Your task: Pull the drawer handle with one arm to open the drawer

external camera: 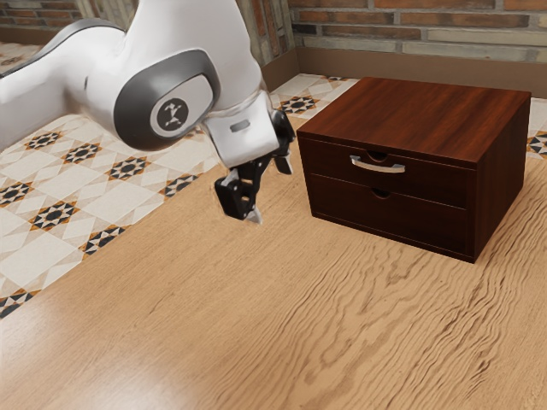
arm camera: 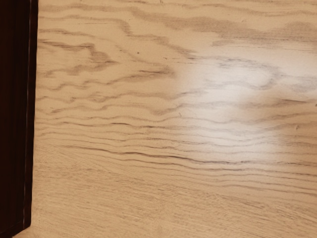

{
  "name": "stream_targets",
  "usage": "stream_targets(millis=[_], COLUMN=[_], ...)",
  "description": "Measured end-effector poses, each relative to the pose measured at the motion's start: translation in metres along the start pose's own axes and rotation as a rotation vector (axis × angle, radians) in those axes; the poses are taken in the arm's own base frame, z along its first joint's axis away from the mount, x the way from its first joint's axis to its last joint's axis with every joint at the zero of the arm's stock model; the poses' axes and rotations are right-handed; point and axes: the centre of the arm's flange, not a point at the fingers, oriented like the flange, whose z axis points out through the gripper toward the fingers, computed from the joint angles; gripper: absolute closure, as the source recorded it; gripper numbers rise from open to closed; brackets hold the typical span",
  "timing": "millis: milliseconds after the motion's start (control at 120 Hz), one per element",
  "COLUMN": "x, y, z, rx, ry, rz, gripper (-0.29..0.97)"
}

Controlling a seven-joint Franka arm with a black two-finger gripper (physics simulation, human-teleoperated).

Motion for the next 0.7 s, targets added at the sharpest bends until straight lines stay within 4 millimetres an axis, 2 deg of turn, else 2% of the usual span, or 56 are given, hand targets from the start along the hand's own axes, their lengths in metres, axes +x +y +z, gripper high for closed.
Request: stream_targets(millis=[117, 192, 292, 450, 517, 700], x=[0.014, 0.016, 0.003, 0.001, 0.003, 0.005], y=[-0.02, -0.033, -0.051, -0.063, -0.066, -0.091], z=[-0.003, 0.013, 0.036, 0.053, 0.057, 0.073], rx=[0.093, 0.11, 0.119, 0.136, 0.145, 0.184], ry=[0.071, 0.09, 0.122, 0.158, 0.163, 0.153], rz=[0.047, 0.05, 0.017, 0.012, 0.019, 0.037], gripper=[0.0, 0.0, 0.0, 0.0, 0.07, 0.3])
